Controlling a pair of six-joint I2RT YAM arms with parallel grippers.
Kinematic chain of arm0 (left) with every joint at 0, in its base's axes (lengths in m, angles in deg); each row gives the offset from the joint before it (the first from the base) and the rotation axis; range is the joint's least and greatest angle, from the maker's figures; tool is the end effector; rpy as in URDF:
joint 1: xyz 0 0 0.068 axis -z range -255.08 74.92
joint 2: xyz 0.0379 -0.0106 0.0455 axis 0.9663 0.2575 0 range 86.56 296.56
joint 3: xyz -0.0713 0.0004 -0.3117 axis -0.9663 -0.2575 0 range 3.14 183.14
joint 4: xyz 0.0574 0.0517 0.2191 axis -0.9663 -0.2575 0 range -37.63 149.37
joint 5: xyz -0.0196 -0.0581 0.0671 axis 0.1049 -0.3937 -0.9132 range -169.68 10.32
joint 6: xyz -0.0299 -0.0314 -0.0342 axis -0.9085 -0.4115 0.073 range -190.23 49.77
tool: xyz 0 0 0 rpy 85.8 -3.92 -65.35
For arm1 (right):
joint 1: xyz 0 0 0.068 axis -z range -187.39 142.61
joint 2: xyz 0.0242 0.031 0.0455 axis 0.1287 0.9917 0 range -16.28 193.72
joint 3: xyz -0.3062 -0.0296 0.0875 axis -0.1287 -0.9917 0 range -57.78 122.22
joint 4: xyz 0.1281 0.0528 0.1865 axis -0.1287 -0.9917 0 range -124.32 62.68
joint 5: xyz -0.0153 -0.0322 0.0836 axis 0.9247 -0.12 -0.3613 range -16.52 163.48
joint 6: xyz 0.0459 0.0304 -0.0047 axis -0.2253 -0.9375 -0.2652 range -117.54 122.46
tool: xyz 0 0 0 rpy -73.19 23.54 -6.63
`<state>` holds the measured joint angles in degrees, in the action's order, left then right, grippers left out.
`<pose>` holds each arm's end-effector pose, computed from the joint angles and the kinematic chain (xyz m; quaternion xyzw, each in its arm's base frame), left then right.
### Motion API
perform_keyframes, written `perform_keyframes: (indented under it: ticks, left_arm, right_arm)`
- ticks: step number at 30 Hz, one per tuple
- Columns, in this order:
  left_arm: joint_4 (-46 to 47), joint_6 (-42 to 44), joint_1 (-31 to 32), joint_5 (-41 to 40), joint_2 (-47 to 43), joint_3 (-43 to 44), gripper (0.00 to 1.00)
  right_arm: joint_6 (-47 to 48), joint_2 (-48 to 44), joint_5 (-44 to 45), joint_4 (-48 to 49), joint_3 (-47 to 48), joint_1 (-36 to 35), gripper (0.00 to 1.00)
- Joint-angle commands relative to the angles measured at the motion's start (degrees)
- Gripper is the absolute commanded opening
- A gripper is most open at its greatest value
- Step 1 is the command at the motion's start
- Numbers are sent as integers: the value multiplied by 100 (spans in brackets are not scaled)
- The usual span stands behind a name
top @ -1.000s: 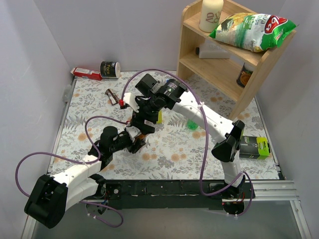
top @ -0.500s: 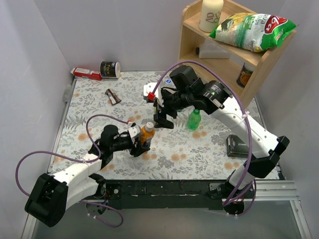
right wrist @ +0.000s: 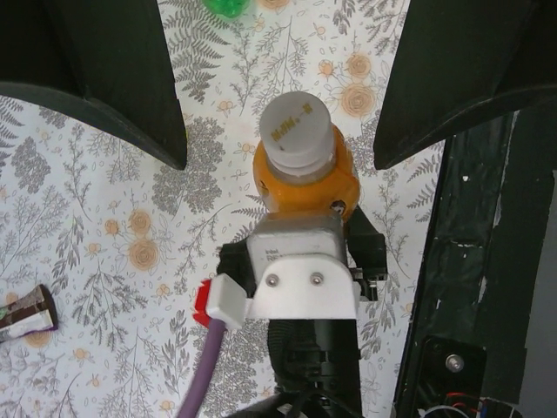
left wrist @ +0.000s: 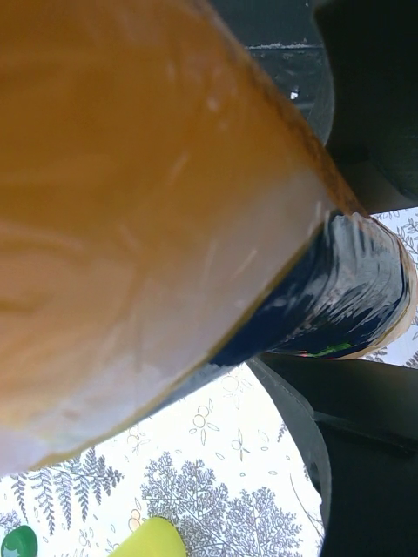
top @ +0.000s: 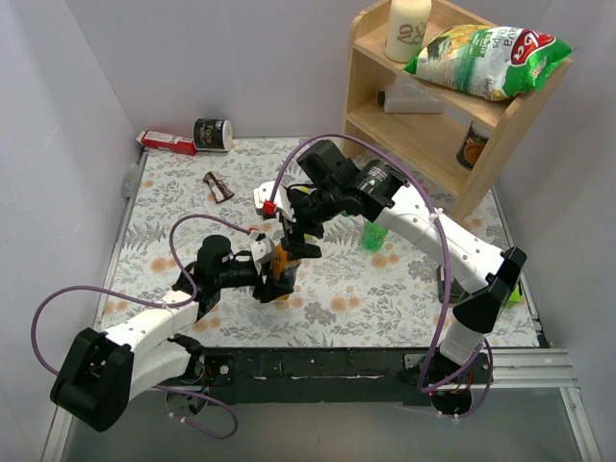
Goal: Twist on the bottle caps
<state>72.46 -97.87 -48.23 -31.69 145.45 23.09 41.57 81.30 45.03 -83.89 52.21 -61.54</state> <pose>0.1228 -0.0935 0.2501 0.2105 0.7756 -0.5284 0.2736 0.1808 0.2810 0.4531 -0.7147 0.5436 0.2738 0.3446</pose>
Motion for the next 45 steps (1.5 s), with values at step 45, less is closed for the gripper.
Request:
perform_keyframes:
  ticks: [45]
  left_arm:
    - [783,-1147,-119,-255,8,89,0]
  right_arm:
    - [580,-810,1157,-205,-1207,-605,95]
